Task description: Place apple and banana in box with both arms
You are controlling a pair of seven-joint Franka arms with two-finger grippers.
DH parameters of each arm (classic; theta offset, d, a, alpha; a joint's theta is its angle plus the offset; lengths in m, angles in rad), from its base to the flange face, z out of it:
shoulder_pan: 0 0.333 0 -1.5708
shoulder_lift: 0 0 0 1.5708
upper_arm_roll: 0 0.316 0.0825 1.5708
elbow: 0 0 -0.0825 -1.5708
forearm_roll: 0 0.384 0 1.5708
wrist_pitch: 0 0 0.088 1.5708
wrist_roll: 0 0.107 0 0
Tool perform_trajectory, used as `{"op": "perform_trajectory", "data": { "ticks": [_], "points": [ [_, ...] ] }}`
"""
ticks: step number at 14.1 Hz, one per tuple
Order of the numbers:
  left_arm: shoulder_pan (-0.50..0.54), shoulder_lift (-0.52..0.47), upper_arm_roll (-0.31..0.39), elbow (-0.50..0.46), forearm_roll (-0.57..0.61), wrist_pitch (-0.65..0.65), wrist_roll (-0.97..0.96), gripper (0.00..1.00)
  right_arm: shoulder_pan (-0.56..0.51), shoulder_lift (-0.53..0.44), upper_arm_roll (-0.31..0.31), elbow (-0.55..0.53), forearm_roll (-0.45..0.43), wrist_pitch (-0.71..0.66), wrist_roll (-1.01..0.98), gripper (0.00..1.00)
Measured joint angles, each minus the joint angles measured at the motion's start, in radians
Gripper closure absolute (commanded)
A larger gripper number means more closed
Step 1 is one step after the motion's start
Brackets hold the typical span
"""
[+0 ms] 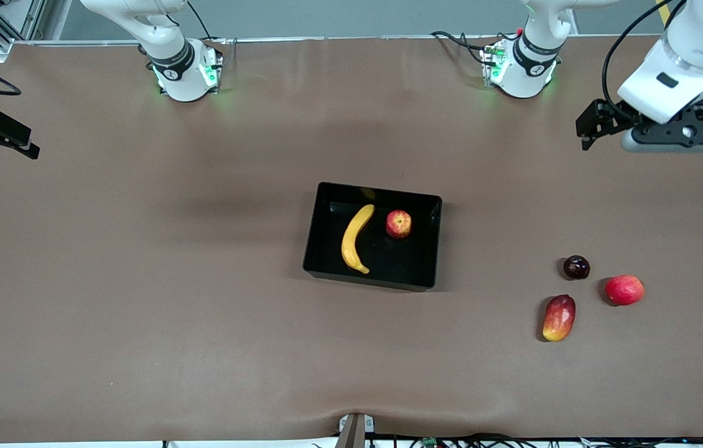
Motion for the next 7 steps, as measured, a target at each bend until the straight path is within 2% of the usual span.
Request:
{"op": "perform_trajectory", "data": {
  "ticks": [3,7],
  "points": [
    [-0.011,-0.032,0.031,-0.031,-0.021,0.002,0.003,0.00,0.000,0.000,0.000,0.000,0.000,0.000,0.000,0.00],
    [-0.047,-0.036,0.108,-0.034,-0.023,0.007,0.069,0.00,0.000,0.000,-0.001,0.000,0.000,0.000,0.000,0.00]
  ]
}}
